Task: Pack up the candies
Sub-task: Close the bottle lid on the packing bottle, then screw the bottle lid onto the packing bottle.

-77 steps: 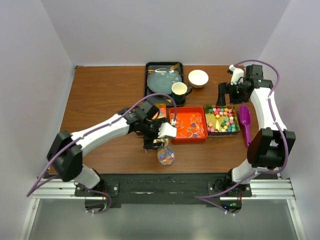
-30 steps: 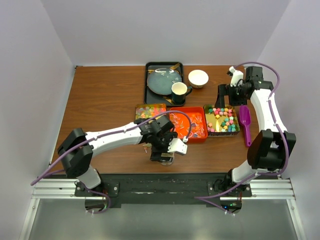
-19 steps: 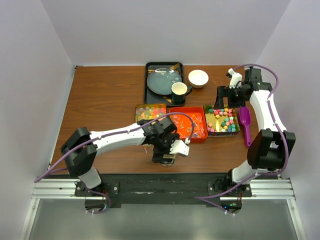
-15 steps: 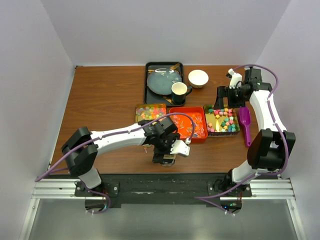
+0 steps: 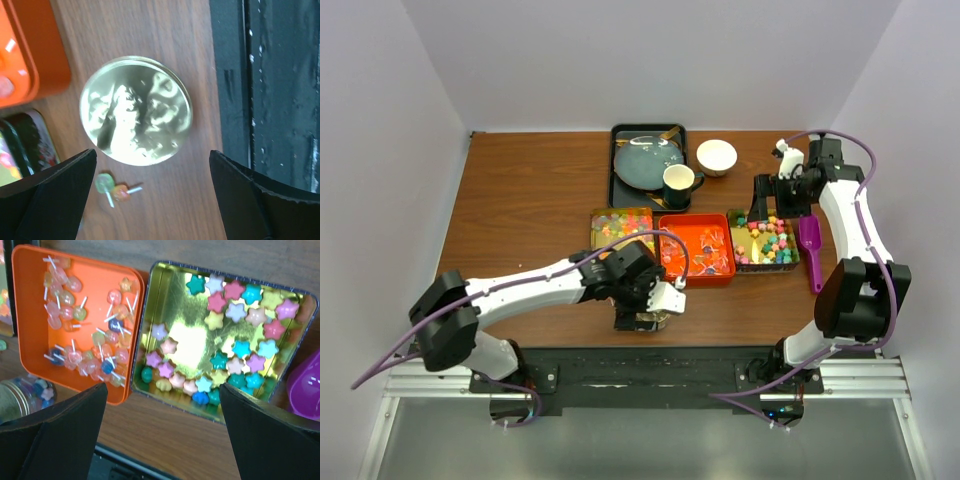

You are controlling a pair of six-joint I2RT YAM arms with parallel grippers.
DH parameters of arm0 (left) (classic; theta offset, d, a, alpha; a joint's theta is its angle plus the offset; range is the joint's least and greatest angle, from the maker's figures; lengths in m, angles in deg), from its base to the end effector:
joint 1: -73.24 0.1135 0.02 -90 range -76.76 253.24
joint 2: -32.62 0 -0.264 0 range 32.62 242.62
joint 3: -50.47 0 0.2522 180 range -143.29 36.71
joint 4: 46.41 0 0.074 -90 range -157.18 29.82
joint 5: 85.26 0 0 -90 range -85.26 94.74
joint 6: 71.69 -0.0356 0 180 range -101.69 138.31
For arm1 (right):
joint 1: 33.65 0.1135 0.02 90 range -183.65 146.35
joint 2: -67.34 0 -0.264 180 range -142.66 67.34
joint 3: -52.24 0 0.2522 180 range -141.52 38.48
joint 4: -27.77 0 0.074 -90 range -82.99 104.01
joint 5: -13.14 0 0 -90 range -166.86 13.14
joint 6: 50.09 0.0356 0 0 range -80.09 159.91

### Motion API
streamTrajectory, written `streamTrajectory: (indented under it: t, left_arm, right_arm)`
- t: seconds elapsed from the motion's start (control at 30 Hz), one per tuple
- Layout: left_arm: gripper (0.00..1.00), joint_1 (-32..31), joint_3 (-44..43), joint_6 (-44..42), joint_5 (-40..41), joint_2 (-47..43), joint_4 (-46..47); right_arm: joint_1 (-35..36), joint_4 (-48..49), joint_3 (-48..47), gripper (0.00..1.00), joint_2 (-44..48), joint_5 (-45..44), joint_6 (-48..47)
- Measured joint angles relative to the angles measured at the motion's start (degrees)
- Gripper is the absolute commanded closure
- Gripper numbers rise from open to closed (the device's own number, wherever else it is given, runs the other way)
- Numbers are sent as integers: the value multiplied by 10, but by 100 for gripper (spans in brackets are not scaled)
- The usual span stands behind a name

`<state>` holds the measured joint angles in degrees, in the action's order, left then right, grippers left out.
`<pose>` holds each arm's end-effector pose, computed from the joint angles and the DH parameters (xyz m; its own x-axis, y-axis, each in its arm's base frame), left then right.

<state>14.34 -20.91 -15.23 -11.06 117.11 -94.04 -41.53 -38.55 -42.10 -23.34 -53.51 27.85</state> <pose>0.1431 -0.2561 0.2246 0.1176 0.8343 -0.5386 0.9930 -0.0935 0.0721 0.3227 -0.0304 0.2988 -0.8491 -0.0761 -0.5227 -0.2371 0.9392 0.2483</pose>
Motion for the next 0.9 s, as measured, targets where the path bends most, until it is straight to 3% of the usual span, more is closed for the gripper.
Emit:
streamTrajectory:
  t: [0.13, 0.3, 0.47, 0.63, 0.67, 0.77, 0.8, 0.83, 0.87, 0.9]
  left_arm:
    - [0, 11, 51, 28, 0, -40, 25]
    - [0, 49, 142, 121, 23, -119, 93]
    - [0, 43, 260, 215, 48, -234, 246]
    - [0, 32, 359, 305, 57, -265, 406]
    - [0, 30, 385, 315, 61, -272, 430]
    - [1, 17, 443, 326, 77, -274, 498]
    - [1, 14, 458, 325, 85, -268, 522]
    - [1, 11, 470, 324, 90, -261, 546]
    - [1, 10, 479, 323, 96, -251, 570]
    - [1, 10, 484, 322, 99, -240, 588]
  right_arm:
    - [0, -33, -25, 2, 0, -11, -16]
    - [0, -80, -86, 2, 7, -18, -77]
    - [7, -118, -162, 1, 39, 1, -125]
    - [11, -156, -220, 2, 39, 63, -95]
    - [11, -163, -227, 4, 30, 83, -90]
    - [11, -162, -227, 40, 10, 110, -72]
    - [11, -159, -227, 67, 5, 113, -67]
    - [11, -158, -230, 75, 0, 115, -63]
    - [11, -160, -239, 79, -5, 116, -60]
    - [12, -161, -250, 68, -10, 118, -57]
